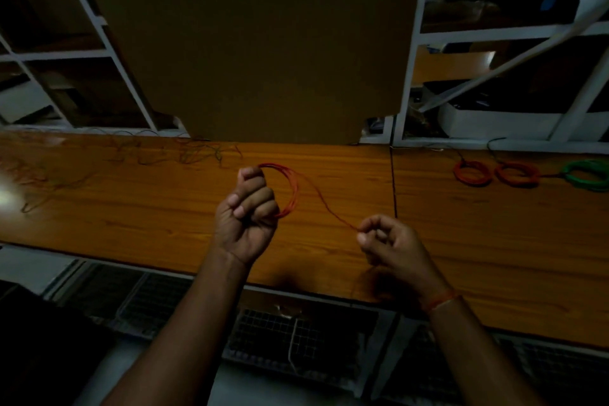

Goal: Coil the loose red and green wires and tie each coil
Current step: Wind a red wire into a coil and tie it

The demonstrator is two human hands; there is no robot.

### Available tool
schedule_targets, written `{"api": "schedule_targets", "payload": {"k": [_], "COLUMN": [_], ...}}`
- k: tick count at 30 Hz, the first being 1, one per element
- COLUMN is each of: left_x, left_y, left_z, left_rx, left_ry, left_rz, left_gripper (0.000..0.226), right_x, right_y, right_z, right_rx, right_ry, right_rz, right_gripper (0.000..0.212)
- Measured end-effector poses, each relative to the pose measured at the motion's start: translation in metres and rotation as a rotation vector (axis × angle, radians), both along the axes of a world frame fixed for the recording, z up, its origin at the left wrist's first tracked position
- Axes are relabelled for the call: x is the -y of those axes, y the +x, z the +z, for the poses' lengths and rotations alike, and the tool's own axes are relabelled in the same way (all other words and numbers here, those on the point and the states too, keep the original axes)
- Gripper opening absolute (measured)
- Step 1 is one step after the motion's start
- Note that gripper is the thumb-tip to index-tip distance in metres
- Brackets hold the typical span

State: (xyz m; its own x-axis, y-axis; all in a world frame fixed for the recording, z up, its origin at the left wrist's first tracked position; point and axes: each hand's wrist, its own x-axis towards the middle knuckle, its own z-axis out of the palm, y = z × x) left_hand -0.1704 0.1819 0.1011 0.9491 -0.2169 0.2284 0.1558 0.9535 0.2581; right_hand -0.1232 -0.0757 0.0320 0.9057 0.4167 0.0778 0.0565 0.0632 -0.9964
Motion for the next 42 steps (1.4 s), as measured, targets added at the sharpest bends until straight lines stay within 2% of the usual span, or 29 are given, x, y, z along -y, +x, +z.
{"api": "schedule_targets", "payload": {"k": [5,7,9,11,13,15,21,24,27,31,32,34,36,37,39,42], "left_x": [-0.039,-0.043,-0.040,-0.037,-0.036,-0.037,-0.036,-0.036,-0.042,-0.057,-0.060,-0.060,-0.056,-0.053,-0.049,-0.050], "left_y": [0.015,0.020,0.024,0.027,0.030,0.032,0.030,0.028,0.030,0.032,0.031,0.030,0.030,0.031,0.033,0.037], "left_z": [0.005,0.004,0.003,0.003,0.002,0.000,-0.004,-0.001,0.000,0.003,0.004,0.005,0.006,0.006,0.006,0.009], "left_rx": [-0.027,-0.060,-0.118,-0.186,-0.217,-0.229,-0.209,-0.203,-0.237,-0.232,-0.233,-0.223,-0.201,-0.194,-0.164,-0.096], "left_ry": [-0.061,-0.034,0.065,0.232,0.359,0.426,0.706,0.787,0.722,0.522,0.490,0.432,0.404,0.403,0.382,0.268], "left_rz": [0.045,0.090,0.186,0.306,0.386,0.432,0.502,0.520,0.526,0.387,0.332,0.212,0.105,0.060,-0.022,-0.060], "left_gripper": [0.033,0.037,0.035,0.028,0.023,0.020,0.022,0.024,0.025,0.020,0.022,0.028,0.031,0.030,0.028,0.040], "right_x": [-0.015,-0.027,-0.035,-0.041,-0.052,-0.061,-0.068,-0.072,-0.073,-0.075,-0.077,-0.088,-0.106,-0.116,-0.134,-0.146], "right_y": [-0.005,-0.005,-0.005,-0.006,-0.006,-0.007,-0.005,-0.003,-0.001,0.016,0.021,0.028,0.030,0.031,0.035,0.038], "right_z": [-0.018,-0.020,-0.016,0.001,0.020,0.037,0.061,0.071,0.072,0.052,0.049,0.052,0.062,0.063,0.064,0.050], "right_rx": [-0.109,-0.062,0.147,0.368,0.527,0.649,0.767,0.734,0.622,0.387,0.342,0.309,0.395,0.463,0.532,0.348], "right_ry": [0.007,-0.141,-0.404,-0.650,-0.852,-0.948,-0.804,-0.675,-0.563,-0.720,-0.725,-0.633,-0.549,-0.531,-0.460,-0.175], "right_rz": [-0.397,-0.455,-0.355,-0.082,0.175,0.281,0.334,0.359,0.243,0.031,-0.051,-0.189,-0.243,-0.234,-0.150,-0.098], "right_gripper": [0.017,0.016,0.015,0.010,0.027,0.037,0.032,0.026,0.027,0.023,0.032,0.065,0.088,0.090,0.073,0.028]}}
